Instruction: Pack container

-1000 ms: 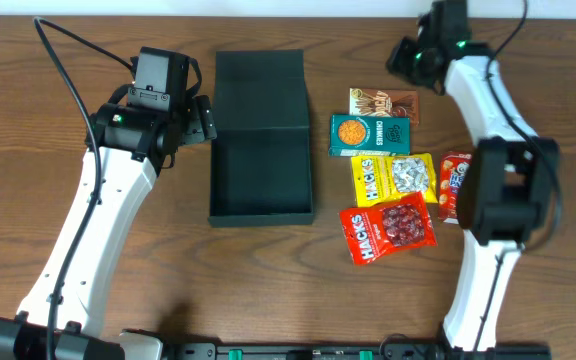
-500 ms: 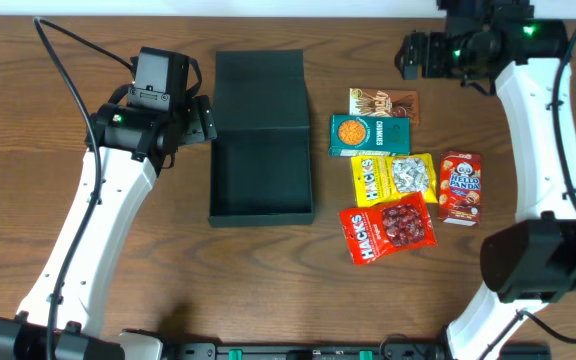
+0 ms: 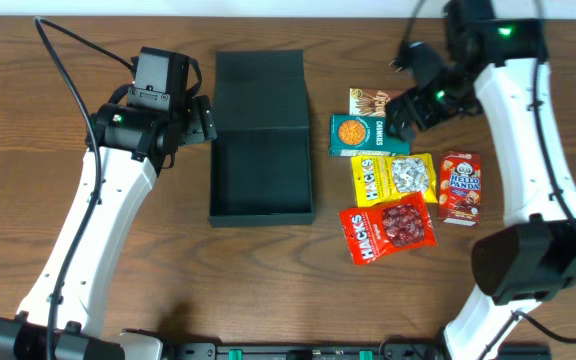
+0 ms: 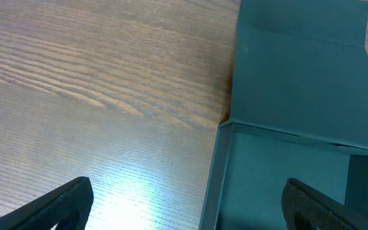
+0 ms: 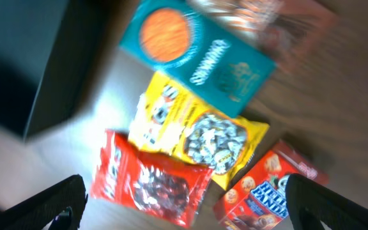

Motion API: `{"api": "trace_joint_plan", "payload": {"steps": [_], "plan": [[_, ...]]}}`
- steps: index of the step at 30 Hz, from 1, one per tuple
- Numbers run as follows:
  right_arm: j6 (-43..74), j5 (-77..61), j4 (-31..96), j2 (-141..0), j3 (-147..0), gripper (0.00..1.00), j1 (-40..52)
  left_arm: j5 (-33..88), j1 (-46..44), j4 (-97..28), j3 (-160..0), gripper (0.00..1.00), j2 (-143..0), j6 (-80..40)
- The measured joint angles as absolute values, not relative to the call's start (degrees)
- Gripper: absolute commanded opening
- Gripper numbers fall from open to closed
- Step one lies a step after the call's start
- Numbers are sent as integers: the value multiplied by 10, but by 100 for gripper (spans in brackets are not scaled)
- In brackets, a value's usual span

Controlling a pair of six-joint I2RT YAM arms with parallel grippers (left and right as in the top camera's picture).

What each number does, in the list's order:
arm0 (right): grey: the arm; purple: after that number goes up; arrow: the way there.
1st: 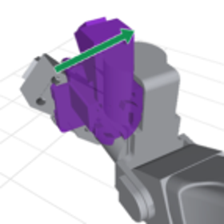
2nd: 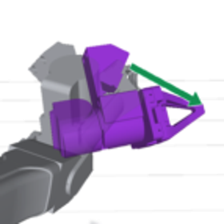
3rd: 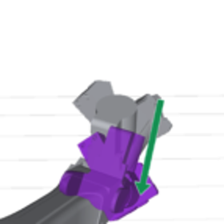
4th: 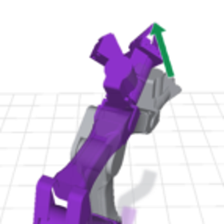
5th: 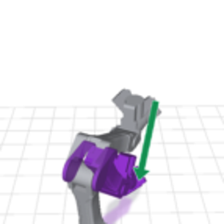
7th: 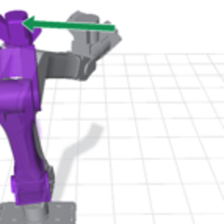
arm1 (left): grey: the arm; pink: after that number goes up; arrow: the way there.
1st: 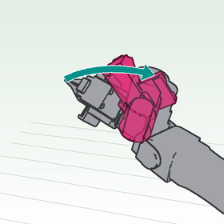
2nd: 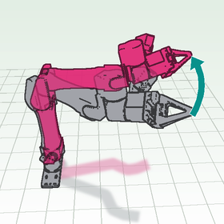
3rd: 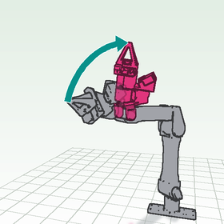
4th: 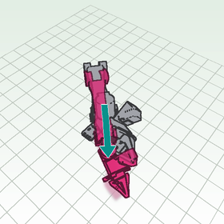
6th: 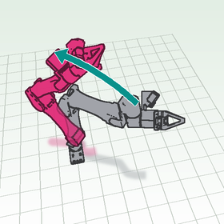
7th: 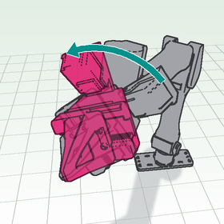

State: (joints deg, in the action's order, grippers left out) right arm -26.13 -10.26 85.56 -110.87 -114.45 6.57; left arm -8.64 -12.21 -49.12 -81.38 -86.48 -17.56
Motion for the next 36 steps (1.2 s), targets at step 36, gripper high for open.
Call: {"api": "trace_joint_plan", "payload": {"steps": [36], "plan": [[-595,-71,753,-1113,-1144,95,147,-97,-122,-493,-814,95,-865,-167]]}}
